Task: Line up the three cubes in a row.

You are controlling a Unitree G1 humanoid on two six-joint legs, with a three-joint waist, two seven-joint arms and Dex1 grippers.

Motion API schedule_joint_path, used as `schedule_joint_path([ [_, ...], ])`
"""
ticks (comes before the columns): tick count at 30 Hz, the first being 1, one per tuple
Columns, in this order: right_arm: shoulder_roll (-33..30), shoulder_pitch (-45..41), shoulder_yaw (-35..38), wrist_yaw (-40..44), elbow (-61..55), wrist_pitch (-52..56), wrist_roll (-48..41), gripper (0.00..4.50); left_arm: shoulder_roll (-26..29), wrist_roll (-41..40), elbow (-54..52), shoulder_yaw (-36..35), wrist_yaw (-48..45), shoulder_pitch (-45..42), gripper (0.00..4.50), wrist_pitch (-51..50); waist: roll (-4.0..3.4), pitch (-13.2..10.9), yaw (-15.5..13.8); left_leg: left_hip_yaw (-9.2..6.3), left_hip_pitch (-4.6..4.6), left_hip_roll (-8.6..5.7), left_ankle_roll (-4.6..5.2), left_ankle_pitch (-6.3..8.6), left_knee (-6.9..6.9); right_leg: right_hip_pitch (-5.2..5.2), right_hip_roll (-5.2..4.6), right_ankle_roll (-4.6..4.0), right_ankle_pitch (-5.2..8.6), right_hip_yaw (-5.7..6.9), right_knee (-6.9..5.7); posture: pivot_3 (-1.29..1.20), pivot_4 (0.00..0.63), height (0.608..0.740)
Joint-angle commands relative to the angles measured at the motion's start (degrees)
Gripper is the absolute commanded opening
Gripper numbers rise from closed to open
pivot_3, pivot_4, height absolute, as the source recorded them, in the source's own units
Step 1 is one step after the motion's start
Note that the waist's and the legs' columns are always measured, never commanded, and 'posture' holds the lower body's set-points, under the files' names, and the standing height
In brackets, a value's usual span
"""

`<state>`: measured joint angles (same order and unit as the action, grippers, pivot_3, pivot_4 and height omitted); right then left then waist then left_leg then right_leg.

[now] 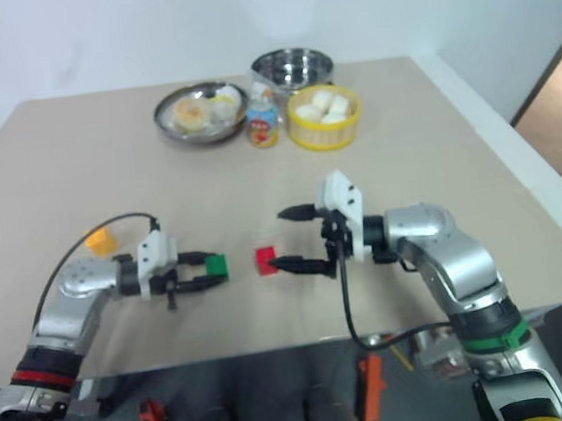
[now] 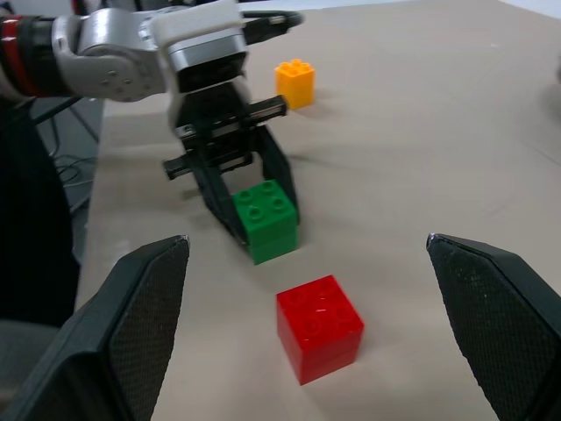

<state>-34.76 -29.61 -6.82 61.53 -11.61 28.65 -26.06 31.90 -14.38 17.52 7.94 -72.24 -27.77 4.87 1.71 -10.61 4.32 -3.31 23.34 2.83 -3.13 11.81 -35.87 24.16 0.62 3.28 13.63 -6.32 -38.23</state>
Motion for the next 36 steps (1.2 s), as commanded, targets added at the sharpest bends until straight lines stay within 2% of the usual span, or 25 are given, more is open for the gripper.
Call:
schedule_joint_path([
  [1, -0.59, -0.49, 0.32, 0.82, -1.70, -1.19, -0.14, 4.50, -0.16, 0.36, 0.79, -0.34, -0.46, -1.31, 1.31, 1.35, 0.00, 0.00, 0.00, 0.00, 0.00, 0.00, 0.00, 0.00, 0.00, 0.00, 0.00, 0.00, 0.00, 0.00, 0.00, 0.00, 0.150, 0.738],
  [7, -0.19, -0.71, 0.31, 0.74, -1.16, -1.83, 0.63, 4.50, -0.37, 1.05, 2.23, -0.17, -0.53, -2.00, 1.31, 1.47, 0.00, 0.00, -0.04, -0.01, 0.00, 0.00, 0.00, 0.00, -0.01, -0.02, 0.00, 0.00, -0.01, 0.00, -0.01, 0.00, 0.150, 0.738],
  [10, -0.06, -0.69, 0.21, 0.52, -1.27, -1.94, 0.78, 4.50, -0.12, 0.61, 1.76, -0.71, -0.54, -2.28, 2.76, 1.00, 0.00, 0.00, -0.04, -0.01, 0.00, 0.00, 0.00, 0.00, -0.07, -0.03, 0.00, 0.01, -0.02, 0.00, -0.01, 0.00, 0.150, 0.738],
  [13, 0.11, -0.72, 0.25, 0.33, -1.58, -1.80, 0.57, 4.50, 1.54, 0.36, -1.21, -1.93, -0.04, -1.79, 3.82, 0.51, 0.00, 0.00, -0.03, -0.01, 0.00, 0.00, 0.00, 0.00, -0.07, -0.03, 0.00, 0.01, -0.03, 0.00, -0.01, 0.00, 0.150, 0.738],
  [15, 0.27, -0.95, 0.30, 0.36, -1.61, -1.57, 0.23, 4.50, 2.83, -1.96, -5.95, -4.10, 1.93, -1.22, 4.44, -4.31, 0.00, 0.00, -0.02, -0.01, 0.01, 0.00, 0.00, 0.00, -0.06, -0.01, 0.00, 0.02, -0.03, 0.00, -0.02, 0.00, 0.150, 0.738],
  [20, 1.31, -2.07, -0.09, 0.79, -0.22, -1.95, 0.11, 4.50, 7.77, -6.92, -20.94, -9.80, 6.77, 5.15, 4.48, -16.37, 0.00, 0.00, 0.29, -0.01, 0.01, 0.04, 0.00, 0.00, 0.02, 0.02, 0.01, 0.05, -0.01, 0.00, -0.02, 0.00, 0.150, 0.738],
  [23, 1.93, -2.80, -0.67, 1.63, 1.21, -2.73, 0.49, 4.50, 8.29, -11.58, -28.52, -15.25, 13.16, 9.31, 4.48, -25.00, 0.00, -0.01, 0.17, -0.01, 0.00, 0.06, 0.00, 0.00, 0.06, 0.02, 0.01, 0.05, 0.02, 0.00, -0.02, 0.00, 0.150, 0.738],
  [25, 2.56, -3.62, -1.16, 2.06, 2.46, -3.46, 0.87, 4.50, 6.69, -12.98, -30.92, -19.58, 19.78, 10.82, 4.48, -28.15, 0.00, -0.01, 0.13, -0.02, 0.01, 0.06, 0.00, 0.00, 0.03, 0.02, 0.00, 0.04, 0.02, 0.03, -0.02, 0.00, 0.150, 0.738],
  [28, 3.90, -5.43, -2.15, 2.83, 4.84, -4.76, 1.37, 4.50, 0.59, -9.06, -31.57, -27.17, 36.78, 12.57, 4.48, -27.71, 0.00, -0.01, 0.09, -0.03, -0.03, 0.06, 0.00, 0.00, -0.07, -0.04, 0.01, 0.00, -0.03, 0.04, -0.02, 0.00, 0.150, 0.738],
  [33, 4.88, -6.85, -3.19, 4.51, 7.23, -6.26, 2.12, 4.50, -8.03, -2.96, -31.50, -32.25, 57.02, 13.16, 4.48, -28.40, 0.02, 0.00, -0.03, -0.03, -0.07, 0.04, -0.02, -0.01, -0.23, -0.17, 0.00, 0.04, -0.11, 0.03, -0.01, 0.00, 0.150, 0.738],
  [36, 4.89, -7.25, -3.59, 5.44, 8.04, -6.82, 2.36, 4.50, -12.20, 1.13, -32.56, -30.79, 63.97, 14.26, 4.48, -26.65, 0.06, 0.02, -0.14, -0.05, -0.04, 0.02, -0.02, -0.01, -0.27, -0.17, -0.02, 0.09, -0.14, 0.04, 0.00, 0.00, 0.150, 0.738],
])
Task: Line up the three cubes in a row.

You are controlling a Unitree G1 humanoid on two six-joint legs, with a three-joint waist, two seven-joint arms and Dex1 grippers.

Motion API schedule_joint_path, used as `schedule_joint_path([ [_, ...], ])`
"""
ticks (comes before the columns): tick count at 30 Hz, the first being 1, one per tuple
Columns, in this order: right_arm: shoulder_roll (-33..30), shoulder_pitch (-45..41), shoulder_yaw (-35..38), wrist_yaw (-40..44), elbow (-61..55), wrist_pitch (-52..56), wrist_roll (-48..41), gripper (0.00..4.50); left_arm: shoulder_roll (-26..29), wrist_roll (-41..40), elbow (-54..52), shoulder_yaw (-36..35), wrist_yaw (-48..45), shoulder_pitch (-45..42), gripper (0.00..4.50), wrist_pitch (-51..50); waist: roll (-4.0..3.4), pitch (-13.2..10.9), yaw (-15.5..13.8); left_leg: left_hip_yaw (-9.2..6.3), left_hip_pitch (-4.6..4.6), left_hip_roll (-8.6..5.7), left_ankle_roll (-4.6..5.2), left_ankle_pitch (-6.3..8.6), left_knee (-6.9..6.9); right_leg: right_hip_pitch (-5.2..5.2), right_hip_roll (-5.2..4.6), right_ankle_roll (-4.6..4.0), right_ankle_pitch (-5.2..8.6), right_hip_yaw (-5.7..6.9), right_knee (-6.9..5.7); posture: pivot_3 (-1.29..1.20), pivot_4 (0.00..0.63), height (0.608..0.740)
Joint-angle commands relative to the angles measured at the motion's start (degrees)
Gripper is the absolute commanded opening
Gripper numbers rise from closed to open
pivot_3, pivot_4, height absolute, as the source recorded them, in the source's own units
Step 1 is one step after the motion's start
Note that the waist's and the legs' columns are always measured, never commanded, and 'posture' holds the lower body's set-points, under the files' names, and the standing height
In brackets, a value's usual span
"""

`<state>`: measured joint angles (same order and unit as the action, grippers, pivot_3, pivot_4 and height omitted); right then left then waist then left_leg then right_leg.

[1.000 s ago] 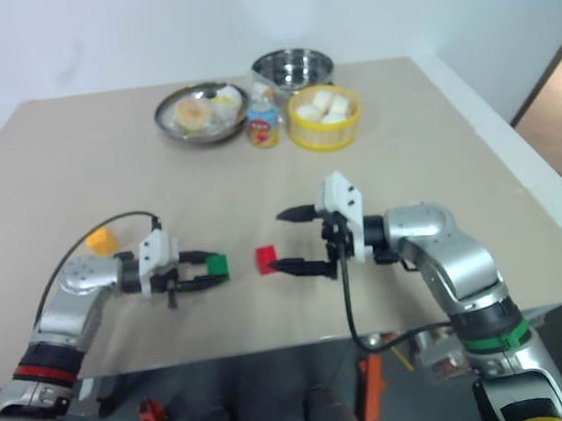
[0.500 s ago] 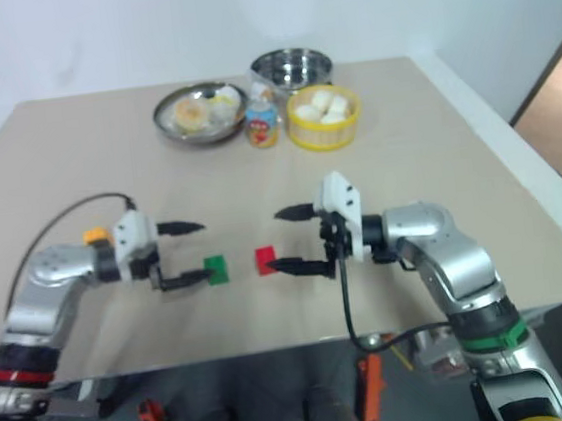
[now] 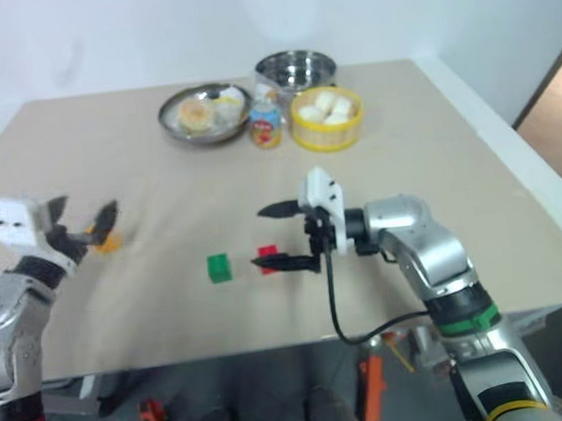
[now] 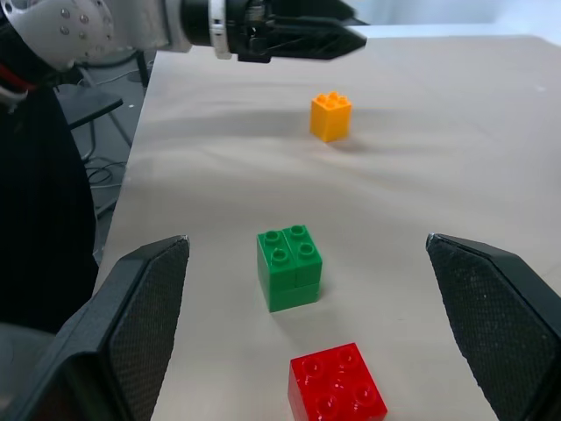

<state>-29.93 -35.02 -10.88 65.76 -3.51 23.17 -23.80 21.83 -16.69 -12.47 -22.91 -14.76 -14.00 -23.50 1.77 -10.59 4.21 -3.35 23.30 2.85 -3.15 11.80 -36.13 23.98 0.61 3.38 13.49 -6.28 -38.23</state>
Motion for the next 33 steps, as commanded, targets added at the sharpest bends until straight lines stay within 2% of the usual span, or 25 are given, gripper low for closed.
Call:
schedule_joint_path([
  [1, 0.01, -1.99, 0.35, 1.49, 0.16, -1.47, 0.19, 4.50, -3.60, 4.29, -2.82, 0.70, 8.30, 0.74, 4.48, 1.88, 0.00, 0.00, -0.05, 0.00, 0.00, -0.03, 0.00, 0.00, 0.00, -0.02, -0.02, 0.01, 0.00, -0.01, 0.00, 0.00, 0.150, 0.738],
  [9, -0.67, -2.33, 0.50, 2.56, 0.97, -1.97, 0.86, 4.50, -9.88, 6.27, -0.77, 2.60, 15.25, 1.01, 4.48, 1.41, 0.01, 0.01, -0.07, -0.01, -0.02, -0.03, -0.02, -0.01, -0.03, -0.02, 0.01, 0.00, -0.05, -0.01, 0.00, 0.00, 0.150, 0.738],
  [19, -1.29, -1.79, 0.90, 2.07, 0.40, -1.92, 1.22, 4.50, -8.96, 5.35, 7.35, 2.23, 15.10, -1.43, 4.48, 0.73, 0.01, 0.01, -0.05, -0.01, 0.00, -0.04, -0.03, -0.02, -0.04, -0.02, 0.00, 0.01, -0.05, -0.01, 0.00, 0.00, 0.150, 0.738],
  [20, -1.33, -1.73, 0.92, 1.93, 0.30, -1.93, 1.26, 4.50, -8.80, 5.26, 8.23, 2.07, 15.08, -1.79, 3.94, 0.76, 0.01, 0.01, -0.05, -0.01, 0.00, -0.05, -0.04, -0.02, -0.05, -0.02, 0.00, 0.01, -0.05, -0.01, 0.00, 0.00, 0.150, 0.738],
  [28, -1.72, -0.73, 1.34, 1.07, -0.68, -1.73, 1.30, 4.50, -6.88, 5.12, 12.35, 2.06, 13.97, -3.71, 1.32, 1.59, 0.02, 0.01, -0.04, -0.01, 0.00, -0.05, -0.04, -0.02, -0.03, -0.01, 0.00, 0.02, -0.05, -0.01, 0.00, 0.00, 0.150, 0.738],
  [31, -1.77, -0.56, 1.51, 0.64, -0.90, -1.61, 1.25, 4.50, -5.96, 3.39, 12.86, 1.46, 12.03, -3.63, 1.32, 1.13, 0.02, 0.01, -0.04, -0.01, 0.00, -0.05, -0.04, -0.02, -0.03, -0.01, 0.00, 0.03, -0.04, -0.01, 0.00, 0.00, 0.150, 0.738],
  [33, -1.77, -0.58, 1.60, 0.40, -0.94, -1.59, 1.24, 4.50, -3.80, 1.54, 12.69, 2.48, 6.55, -3.05, 1.32, 0.93, 0.01, 0.01, -0.03, -0.01, 0.00, -0.05, -0.04, -0.02, -0.03, -0.01, 0.00, 0.02, -0.05, -0.01, 0.00, 0.00, 0.150, 0.738],
])
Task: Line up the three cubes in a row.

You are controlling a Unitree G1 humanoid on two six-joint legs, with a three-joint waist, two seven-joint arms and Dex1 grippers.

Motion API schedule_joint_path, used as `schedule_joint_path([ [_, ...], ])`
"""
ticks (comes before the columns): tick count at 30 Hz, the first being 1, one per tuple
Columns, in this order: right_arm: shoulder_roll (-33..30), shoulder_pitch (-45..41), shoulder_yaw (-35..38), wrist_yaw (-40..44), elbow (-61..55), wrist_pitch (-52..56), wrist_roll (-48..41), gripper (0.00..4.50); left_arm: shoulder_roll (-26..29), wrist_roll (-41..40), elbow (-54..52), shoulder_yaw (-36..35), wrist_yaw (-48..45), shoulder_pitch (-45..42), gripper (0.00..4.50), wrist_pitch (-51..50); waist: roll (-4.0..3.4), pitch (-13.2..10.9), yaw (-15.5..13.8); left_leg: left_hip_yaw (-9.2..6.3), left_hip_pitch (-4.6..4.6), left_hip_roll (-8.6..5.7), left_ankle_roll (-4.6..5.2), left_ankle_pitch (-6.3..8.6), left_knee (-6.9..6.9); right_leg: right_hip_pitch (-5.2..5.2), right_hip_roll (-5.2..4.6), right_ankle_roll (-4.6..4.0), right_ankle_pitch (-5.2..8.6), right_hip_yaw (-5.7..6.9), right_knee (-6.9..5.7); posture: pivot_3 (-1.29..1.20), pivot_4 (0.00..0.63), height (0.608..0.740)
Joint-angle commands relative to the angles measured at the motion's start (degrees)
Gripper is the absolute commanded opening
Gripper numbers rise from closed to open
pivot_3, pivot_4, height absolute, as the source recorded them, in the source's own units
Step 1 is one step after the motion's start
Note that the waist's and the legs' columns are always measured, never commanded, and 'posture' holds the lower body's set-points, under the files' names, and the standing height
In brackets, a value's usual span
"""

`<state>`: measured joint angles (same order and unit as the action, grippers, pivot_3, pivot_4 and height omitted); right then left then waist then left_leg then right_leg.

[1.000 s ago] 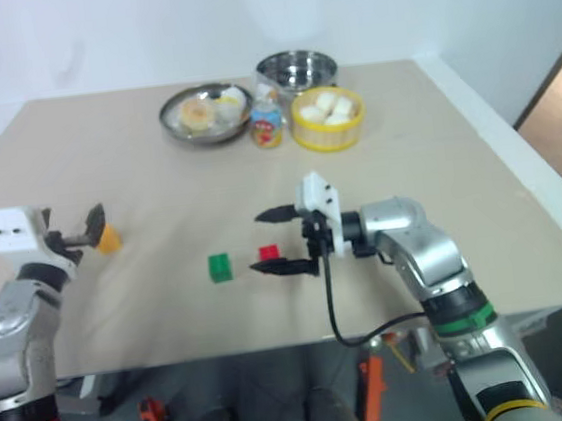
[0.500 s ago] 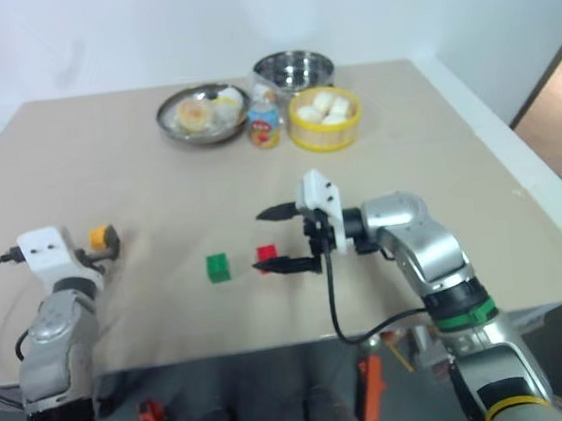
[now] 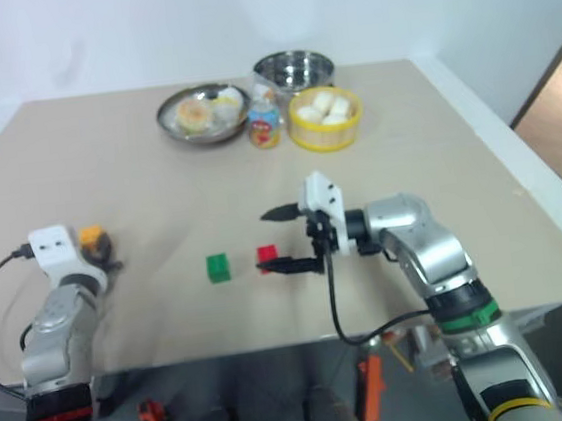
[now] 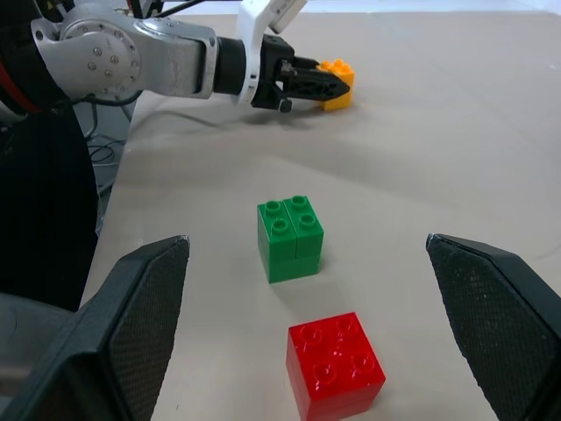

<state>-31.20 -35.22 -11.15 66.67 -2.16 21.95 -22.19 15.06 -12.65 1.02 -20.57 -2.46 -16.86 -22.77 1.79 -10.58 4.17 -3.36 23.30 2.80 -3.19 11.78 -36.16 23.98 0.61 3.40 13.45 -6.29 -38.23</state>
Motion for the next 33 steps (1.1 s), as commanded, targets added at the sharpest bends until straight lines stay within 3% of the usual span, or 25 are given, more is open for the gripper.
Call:
schedule_joint_path([
  [1, -0.51, -0.42, 1.90, -0.62, -2.28, -0.36, -0.41, 4.50, 4.25, -3.17, -0.97, 0.88, -8.85, 0.26, 1.32, 0.55, 0.00, 0.00, 0.01, -0.01, 0.00, 0.00, -0.01, 0.00, 0.00, 0.01, 0.01, -0.01, -0.01, 0.01, 0.00, 0.00, 0.150, 0.738],
  [8, -1.05, -0.65, 2.17, -0.78, -2.44, -0.03, -0.71, 4.50, 20.69, -5.07, -2.90, 10.92, -45.07, 9.04, 1.32, 16.04, -0.01, -0.01, 0.24, 0.06, 0.00, 0.01, -0.06, -0.02, 0.23, 0.12, -0.02, -0.08, 0.07, -0.03, 0.02, 0.00, 0.150, 0.738],
  [13, -1.77, -0.47, 2.55, -1.03, -3.18, 0.39, -0.77, 4.50, 26.92, -8.27, 2.36, 13.91, -61.99, 5.81, 1.32, 19.97, -0.04, -0.02, 0.05, 0.05, 0.02, 0.05, -0.06, -0.02, 0.38, 0.23, 0.00, -0.34, 0.22, 0.05, 0.01, 0.00, 0.150, 0.738],
  [22, -3.12, 0.60, 3.58, -2.18, -5.62, 2.07, -1.50, 4.50, 26.89, -7.08, 10.66, 17.18, -70.52, -0.57, 1.32, 24.75, -0.04, -0.02, 0.09, 0.07, 0.05, 0.07, -0.04, -0.01, 0.45, 0.27, 0.00, -0.24, 0.24, 0.04, 0.00, 0.00, 0.150, 0.738],
  [33, -4.33, 1.74, 4.43, -3.15, -7.32, 3.67, -2.19, 4.50, 26.39, -5.74, 14.93, 19.48, -74.91, -2.14, 1.32, 29.06, -0.04, -0.02, 0.13, 0.07, 0.05, 0.09, -0.03, 0.00, 0.45, 0.27, 0.01, -0.23, 0.25, 0.04, -0.01, 0.00, 0.150, 0.738],
])
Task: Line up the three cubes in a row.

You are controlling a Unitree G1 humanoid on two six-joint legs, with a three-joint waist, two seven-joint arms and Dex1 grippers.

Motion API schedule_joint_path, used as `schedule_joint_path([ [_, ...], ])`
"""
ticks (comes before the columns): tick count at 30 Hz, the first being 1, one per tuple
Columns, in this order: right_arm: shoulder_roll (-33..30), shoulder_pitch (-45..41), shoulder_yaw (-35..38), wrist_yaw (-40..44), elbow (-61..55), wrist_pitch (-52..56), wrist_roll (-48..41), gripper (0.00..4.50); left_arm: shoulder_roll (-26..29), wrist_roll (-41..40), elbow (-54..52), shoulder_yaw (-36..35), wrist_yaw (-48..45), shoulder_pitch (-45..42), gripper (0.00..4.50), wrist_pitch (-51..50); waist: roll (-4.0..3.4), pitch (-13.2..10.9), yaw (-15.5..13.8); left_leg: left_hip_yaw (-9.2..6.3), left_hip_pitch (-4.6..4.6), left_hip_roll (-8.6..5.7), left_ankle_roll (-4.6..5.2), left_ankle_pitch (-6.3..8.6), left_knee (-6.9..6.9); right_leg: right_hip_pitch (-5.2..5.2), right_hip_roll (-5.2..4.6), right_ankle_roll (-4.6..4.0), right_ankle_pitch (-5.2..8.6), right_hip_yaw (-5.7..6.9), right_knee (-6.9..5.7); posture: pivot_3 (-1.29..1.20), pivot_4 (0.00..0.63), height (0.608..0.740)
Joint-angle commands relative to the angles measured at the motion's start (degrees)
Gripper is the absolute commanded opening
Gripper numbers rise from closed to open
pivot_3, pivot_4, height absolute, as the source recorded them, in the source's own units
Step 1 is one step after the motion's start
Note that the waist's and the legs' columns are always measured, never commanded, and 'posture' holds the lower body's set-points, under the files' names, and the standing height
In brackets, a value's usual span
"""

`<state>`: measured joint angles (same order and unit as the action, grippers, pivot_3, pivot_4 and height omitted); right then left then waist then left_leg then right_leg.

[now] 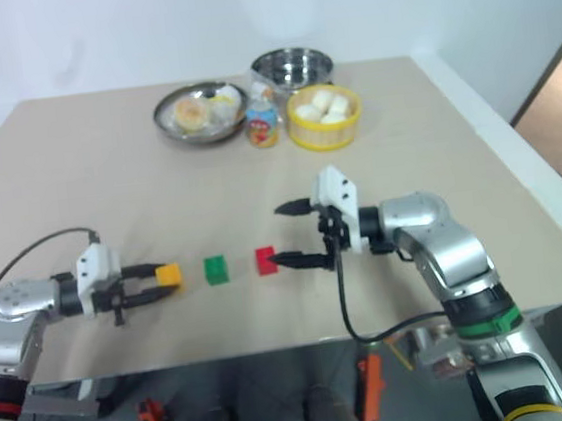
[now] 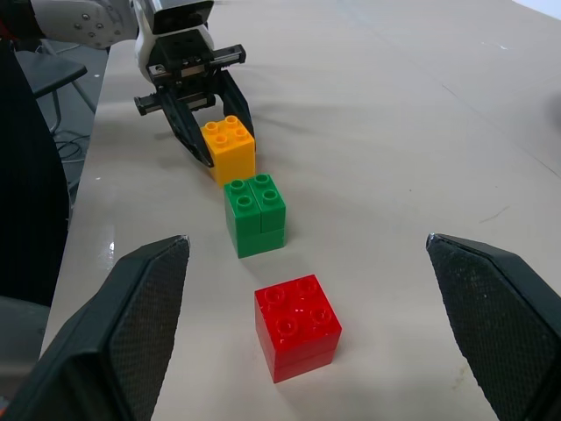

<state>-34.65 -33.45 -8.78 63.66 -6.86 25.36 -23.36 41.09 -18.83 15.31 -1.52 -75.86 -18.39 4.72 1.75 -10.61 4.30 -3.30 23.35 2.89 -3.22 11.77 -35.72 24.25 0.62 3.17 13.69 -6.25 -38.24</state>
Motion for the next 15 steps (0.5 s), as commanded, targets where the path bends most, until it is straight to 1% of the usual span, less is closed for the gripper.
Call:
schedule_joint_path([
  [1, -0.96, 0.02, 2.12, -0.17, -2.67, 0.40, -1.08, 4.50, 0.43, 0.54, 0.77, 0.51, -1.61, -0.66, 1.32, 1.68, 0.00, 0.00, -0.01, 0.00, 0.00, 0.00, 0.00, 0.00, -0.01, 0.00, 0.00, 0.00, 0.00, 0.00, 0.00, 0.00, 0.150, 0.738],
  [10, -1.33, 0.48, 2.07, -0.05, -2.70, 0.44, -1.10, 4.50, 1.05, 1.42, 2.99, 0.96, -2.55, -1.45, 1.32, 3.08, 0.00, 0.00, -0.01, 0.00, -0.01, 0.00, 0.00, 0.00, -0.01, -0.01, 0.00, 0.00, 0.00, -0.01, 0.00, 0.00, 0.150, 0.738],
  [15, -1.59, 0.94, 2.11, 0.25, -2.78, 0.26, -1.09, 4.50, 2.39, 1.07, 3.80, 0.02, -3.71, -1.47, 1.32, 3.51, 0.00, 0.00, 0.14, 0.00, -0.03, 0.00, 0.00, 0.00, -0.01, -0.02, 0.02, -0.01, -0.01, -0.01, -0.02, 0.00, 0.150, 0.738],
])
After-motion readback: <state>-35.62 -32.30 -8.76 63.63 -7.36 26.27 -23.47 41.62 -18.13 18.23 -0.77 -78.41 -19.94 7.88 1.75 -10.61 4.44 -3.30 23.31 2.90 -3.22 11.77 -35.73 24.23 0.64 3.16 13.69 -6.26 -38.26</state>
